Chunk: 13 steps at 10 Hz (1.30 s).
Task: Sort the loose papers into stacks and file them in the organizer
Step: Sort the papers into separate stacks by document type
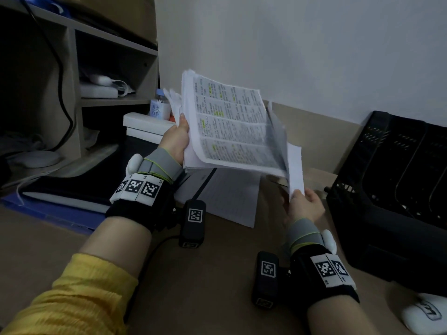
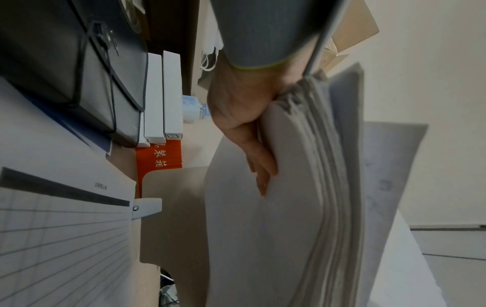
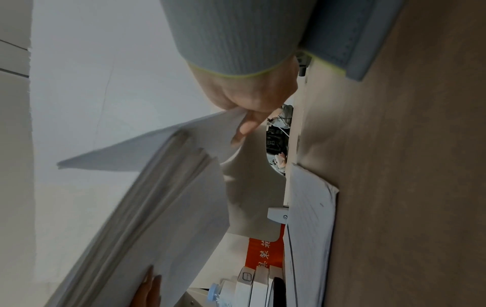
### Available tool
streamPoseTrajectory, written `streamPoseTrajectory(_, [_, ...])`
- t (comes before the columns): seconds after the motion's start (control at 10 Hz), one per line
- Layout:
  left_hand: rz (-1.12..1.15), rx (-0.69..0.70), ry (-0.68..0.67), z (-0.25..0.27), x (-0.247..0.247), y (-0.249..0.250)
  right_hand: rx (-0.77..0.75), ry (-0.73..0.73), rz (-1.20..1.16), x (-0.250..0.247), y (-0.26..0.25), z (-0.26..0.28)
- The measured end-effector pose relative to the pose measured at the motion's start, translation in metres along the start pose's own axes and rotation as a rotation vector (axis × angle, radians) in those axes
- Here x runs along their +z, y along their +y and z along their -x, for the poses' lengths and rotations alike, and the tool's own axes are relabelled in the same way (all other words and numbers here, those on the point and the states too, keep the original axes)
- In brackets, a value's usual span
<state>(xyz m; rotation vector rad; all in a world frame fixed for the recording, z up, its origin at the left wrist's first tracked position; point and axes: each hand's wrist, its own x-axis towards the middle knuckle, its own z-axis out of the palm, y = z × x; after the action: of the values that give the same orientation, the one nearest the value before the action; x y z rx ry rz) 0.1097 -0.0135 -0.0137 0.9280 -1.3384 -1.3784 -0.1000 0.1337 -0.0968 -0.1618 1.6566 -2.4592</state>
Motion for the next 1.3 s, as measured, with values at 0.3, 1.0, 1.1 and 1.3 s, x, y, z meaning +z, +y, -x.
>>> streamPoseTrajectory(0.3, [0.232,-0.007,-0.071,-0.002,-0.009,0.014,-0.03,-0.034,0.168,-0.005,0.018,-0.012])
streamPoseTrajectory(1.0, [0.079,0.017,-0.09,-0.004,0.002,0.012,0.101,-0.207,0.231,0.013,0.015,0.013])
streamPoseTrajectory(1.1, [0.058,0.012,-0.083,-0.002,0.003,0.012,0.19,-0.344,0.285,0.02,0.017,0.02])
streamPoseTrajectory(1.3, [0.024,-0.003,-0.103,-0.01,0.01,0.006,0.434,-0.567,0.444,0.018,0.02,0.034])
